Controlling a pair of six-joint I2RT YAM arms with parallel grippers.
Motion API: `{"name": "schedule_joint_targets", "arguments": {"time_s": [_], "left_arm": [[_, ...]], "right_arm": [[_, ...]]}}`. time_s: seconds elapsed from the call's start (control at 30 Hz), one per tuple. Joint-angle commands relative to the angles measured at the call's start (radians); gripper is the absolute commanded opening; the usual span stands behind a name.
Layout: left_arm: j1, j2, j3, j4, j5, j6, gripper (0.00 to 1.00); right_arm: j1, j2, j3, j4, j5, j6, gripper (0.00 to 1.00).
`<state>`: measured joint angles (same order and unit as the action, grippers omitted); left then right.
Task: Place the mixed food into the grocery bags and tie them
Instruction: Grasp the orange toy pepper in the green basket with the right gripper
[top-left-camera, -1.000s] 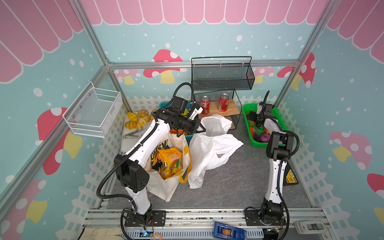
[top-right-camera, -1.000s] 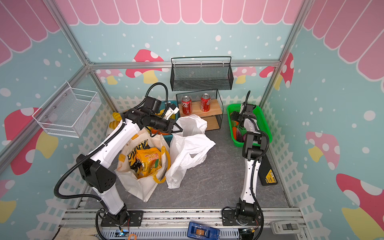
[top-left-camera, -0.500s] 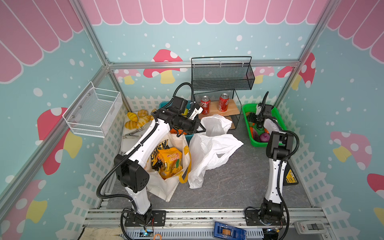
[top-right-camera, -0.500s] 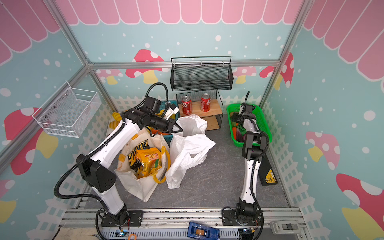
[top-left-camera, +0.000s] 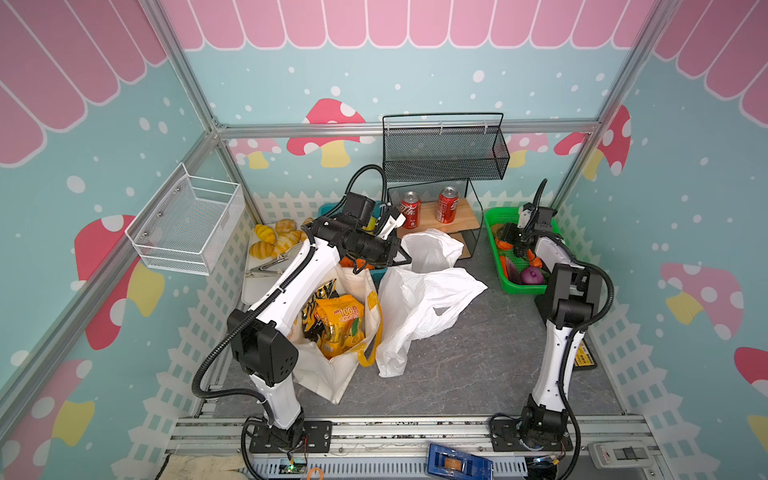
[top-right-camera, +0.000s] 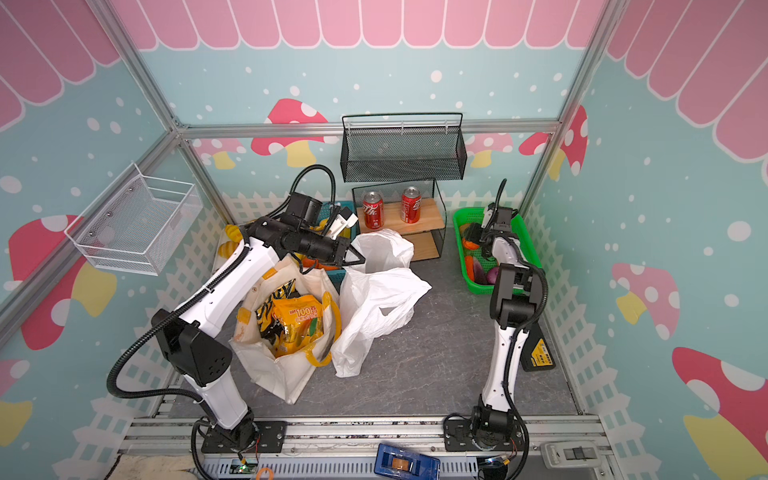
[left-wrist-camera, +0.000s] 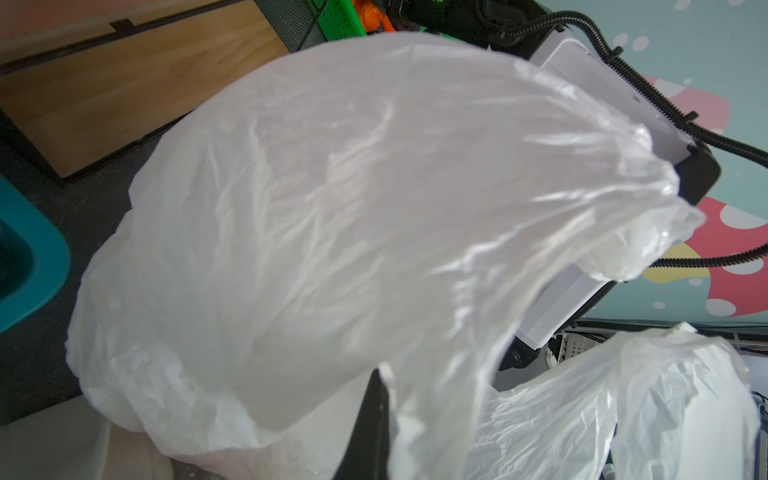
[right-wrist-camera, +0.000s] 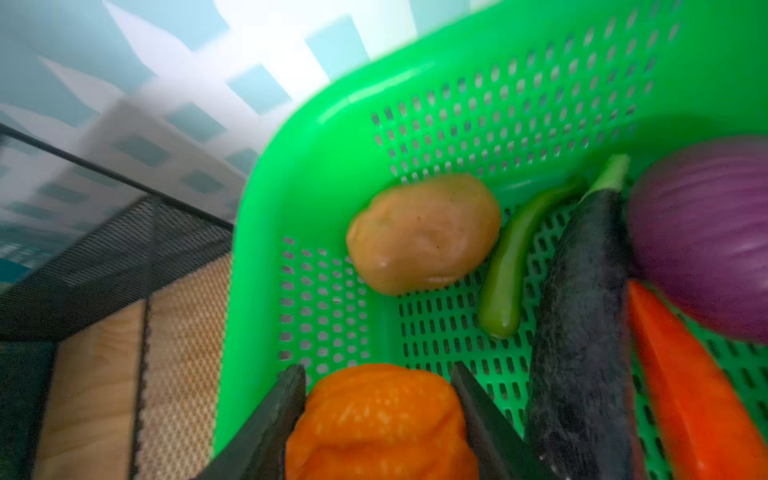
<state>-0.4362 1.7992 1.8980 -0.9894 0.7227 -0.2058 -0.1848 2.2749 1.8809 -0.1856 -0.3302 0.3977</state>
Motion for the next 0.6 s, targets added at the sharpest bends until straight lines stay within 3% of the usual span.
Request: {"name": "schedule_joint_targets", "arguments": {"time_s": [0.0,0.3,0.5,0.57], "left_arm": [[0.004,-0.034,-0.005,0.012,0.012,0.003,0.0],[0.004,-0.033,-0.005,0.014,0.023,-0.002,0.0],[0.004,-0.03,-0.007,0.017,0.025,-0.001,0.0],[0.005,-0.027,-0.008,0.017,0.027,-0.001,0.0]], "right_arm": [[-0.008,-0.086,-0.058,0.095,-0.019,0.029,0.55],[-0.021,-0.327,-0.374,0.253,-0.069,0.082,0.53],[0.019,-0.728,-0.831,0.503,-0.16,0.262,0.48],[0.074,-0.875,-0.954,0.499,-0.16,0.265,0.48]]}}
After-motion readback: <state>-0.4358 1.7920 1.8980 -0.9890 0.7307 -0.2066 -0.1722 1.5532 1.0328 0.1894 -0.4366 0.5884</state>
